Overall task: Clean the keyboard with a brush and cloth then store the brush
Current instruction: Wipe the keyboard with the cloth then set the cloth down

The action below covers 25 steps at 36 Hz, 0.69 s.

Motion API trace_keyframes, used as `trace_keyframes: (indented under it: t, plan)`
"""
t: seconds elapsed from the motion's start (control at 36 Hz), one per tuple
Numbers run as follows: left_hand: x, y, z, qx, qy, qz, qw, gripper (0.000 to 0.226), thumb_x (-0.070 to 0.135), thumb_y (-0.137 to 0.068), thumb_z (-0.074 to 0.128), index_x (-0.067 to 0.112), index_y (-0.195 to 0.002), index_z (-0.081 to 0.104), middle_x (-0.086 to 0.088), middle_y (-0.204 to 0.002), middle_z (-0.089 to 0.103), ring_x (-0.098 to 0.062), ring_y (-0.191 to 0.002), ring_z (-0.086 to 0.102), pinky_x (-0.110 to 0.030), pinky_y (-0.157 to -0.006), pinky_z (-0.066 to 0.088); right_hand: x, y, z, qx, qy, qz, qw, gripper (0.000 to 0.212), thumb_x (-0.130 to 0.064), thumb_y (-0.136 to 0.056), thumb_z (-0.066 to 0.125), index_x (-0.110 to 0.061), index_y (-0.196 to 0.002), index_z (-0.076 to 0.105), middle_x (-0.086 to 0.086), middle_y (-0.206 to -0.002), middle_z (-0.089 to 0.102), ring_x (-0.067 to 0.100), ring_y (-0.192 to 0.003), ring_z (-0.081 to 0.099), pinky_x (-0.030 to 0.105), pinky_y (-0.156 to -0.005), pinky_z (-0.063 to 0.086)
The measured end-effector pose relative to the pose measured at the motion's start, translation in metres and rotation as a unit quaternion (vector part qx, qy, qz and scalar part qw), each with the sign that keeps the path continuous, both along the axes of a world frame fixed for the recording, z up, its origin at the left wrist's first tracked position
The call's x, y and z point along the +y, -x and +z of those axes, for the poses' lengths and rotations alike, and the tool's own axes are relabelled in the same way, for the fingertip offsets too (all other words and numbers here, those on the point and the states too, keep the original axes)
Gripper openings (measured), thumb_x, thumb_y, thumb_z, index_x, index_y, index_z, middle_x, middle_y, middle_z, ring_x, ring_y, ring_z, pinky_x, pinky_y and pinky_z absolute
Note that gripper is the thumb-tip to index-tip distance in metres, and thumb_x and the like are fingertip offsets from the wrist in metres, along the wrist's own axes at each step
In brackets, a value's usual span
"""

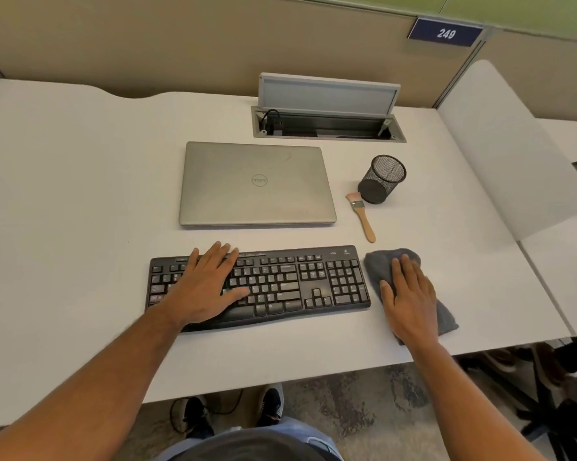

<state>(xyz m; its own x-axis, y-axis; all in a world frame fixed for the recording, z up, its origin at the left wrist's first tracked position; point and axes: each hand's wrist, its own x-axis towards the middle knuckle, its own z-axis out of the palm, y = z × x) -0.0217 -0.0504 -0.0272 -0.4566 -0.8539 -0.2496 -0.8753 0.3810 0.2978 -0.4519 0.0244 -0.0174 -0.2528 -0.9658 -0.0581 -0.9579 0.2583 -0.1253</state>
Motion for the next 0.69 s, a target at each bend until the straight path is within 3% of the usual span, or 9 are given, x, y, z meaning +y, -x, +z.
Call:
trace_keyframes:
  t: [0.11, 0.31, 0.69]
  plan:
    - [0.001, 0.003, -0.009, 0.007, 0.032, 0.022, 0.999, 0.089, 0.077, -0.091, -0.003, 0.026, -0.164, -0.001, 0.001, -0.172, 0.0, -0.014, -0.156, -0.013, -0.047, -0.126, -0.009, -0.008, 0.004, -0.006, -0.011, -0.027, 0.036, 0.999, 0.076, -0.059, -0.1, 0.001, -0.022, -0.166, 0.003, -0.004, -0.173, -0.005, 0.01, -0.159, -0.011, 0.036, -0.129, -0.006]
    - [0.007, 0.004, -0.019, -0.008, 0.09, 0.028, 0.996, 0.076, 0.067, -0.101, 0.005, 0.025, -0.164, 0.003, 0.0, -0.171, 0.004, -0.016, -0.157, -0.008, -0.049, -0.127, -0.003, -0.008, 0.002, -0.025, -0.032, -0.059, -0.034, 0.997, 0.066, -0.058, -0.106, 0.005, -0.031, -0.164, -0.012, -0.005, -0.173, -0.017, 0.014, -0.159, -0.016, 0.05, -0.13, -0.004]
    - [0.01, 0.006, -0.021, -0.021, 0.115, 0.042, 0.992, 0.073, 0.065, -0.103, 0.008, 0.025, -0.164, 0.007, 0.002, -0.171, 0.005, -0.014, -0.157, -0.006, -0.049, -0.128, 0.003, -0.008, -0.001, -0.031, -0.02, -0.048, -0.041, 0.998, 0.067, -0.06, -0.105, 0.004, -0.033, -0.162, -0.018, -0.004, -0.172, -0.019, 0.017, -0.159, -0.017, 0.05, -0.129, -0.007]
